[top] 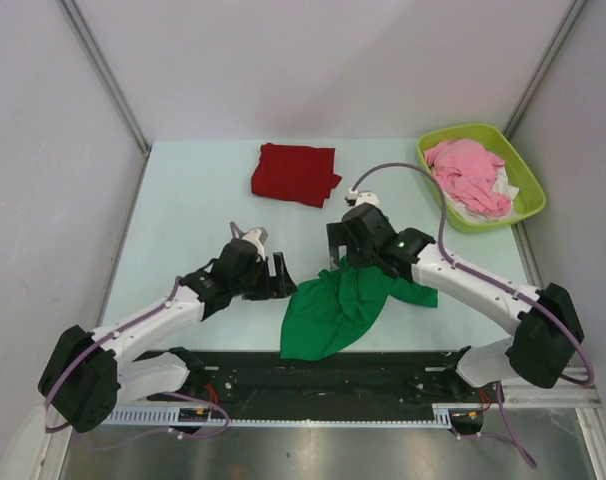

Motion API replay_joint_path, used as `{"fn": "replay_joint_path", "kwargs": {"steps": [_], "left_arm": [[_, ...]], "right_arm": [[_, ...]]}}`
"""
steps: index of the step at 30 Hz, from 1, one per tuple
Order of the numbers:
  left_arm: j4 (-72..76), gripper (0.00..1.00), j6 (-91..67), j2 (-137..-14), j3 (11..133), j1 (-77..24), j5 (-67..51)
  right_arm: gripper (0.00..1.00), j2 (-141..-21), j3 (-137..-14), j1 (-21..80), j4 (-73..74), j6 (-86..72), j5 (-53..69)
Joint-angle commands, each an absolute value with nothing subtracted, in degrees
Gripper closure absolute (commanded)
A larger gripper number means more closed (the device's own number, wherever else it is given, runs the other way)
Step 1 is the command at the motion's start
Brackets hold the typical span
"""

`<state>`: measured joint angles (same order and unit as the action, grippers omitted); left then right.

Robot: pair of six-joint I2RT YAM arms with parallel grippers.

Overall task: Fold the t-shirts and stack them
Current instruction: Flatten the tshirt out

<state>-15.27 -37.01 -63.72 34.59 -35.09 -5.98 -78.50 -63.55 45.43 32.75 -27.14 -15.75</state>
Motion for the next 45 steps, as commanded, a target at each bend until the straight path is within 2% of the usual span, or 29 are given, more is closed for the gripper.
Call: {"fn": "replay_joint_path", "kwargs": {"steps": [1,7,10,13,14,15,17,20,22,27,30,31,35,40,45], "left_arm": [[-12.4,0.15,-43.7,-58.8,29.7,-36.1,-2.5],[-11.4,0.21,-46.6,-55.0,25.6,-36.8,-4.3],[-11.4,0.21,-46.8,-54.2,24.1,-37.0,-3.8],[-11.2,0.21,-47.0,-54.0,23.2,-37.0,-4.1],[-10.9,0.21,-47.2,-53.7,22.9,-37.0,-4.1],[-10.6,0.21,-47.3,-53.5,22.8,-37.0,-4.3],[-9.8,0.21,-47.6,-53.6,22.8,-37.1,-4.9],[-9.1,0.21,-47.2,-55.1,24.6,-37.5,-5.8],[-8.6,0.21,-47.2,-56.3,25.5,-38.6,-5.9],[-7.6,0.2,-47.3,-58.8,27.1,-40.3,-5.7],[-6.9,0.2,-47.6,-59.8,27.0,-40.9,-5.7],[-6.5,0.2,-47.7,-59.9,26.9,-41.1,-5.6],[-5.5,0.2,-48.2,-60.6,26.6,-41.5,-5.7],[-3.7,0.2,-47.8,-65.0,28.8,-42.7,-6.7],[-4.1,0.2,-47.2,-70.5,33.4,-46.0,-5.5]], "right_arm": [[0.02,-84.1,-63.5,49.2,26.5,-25.8,-12.5],[0.07,-90.6,-63.6,51.6,21.0,-24.7,-8.5],[0.15,-92.0,-63.6,51.7,20.3,-24.9,-8.0],[0.32,-93.3,-63.6,51.7,20.7,-24.6,-8.8],[0.44,-93.6,-63.6,51.7,20.9,-24.6,-9.4],[0.49,-93.8,-63.5,51.7,21.3,-24.5,-9.8],[0.59,-94.3,-63.6,51.7,21.5,-24.3,-10.6],[0.65,-94.9,-63.6,51.6,21.7,-23.6,-11.4],[0.66,-95.7,-63.6,51.6,21.6,-23.3,-11.9],[0.53,-96.9,-63.6,51.4,21.7,-22.7,-12.3],[0.54,-97.7,-63.5,51.4,21.6,-22.6,-12.4],[0.57,-97.9,-63.5,51.4,21.7,-22.7,-12.5],[1.0,-98.1,-63.5,51.5,21.6,-23.0,-13.0],[1.0,-95.9,-63.5,51.4,22.4,-23.2,-17.5],[1.0,-86.0,-63.5,51.3,24.7,-23.5,-22.5]]}}
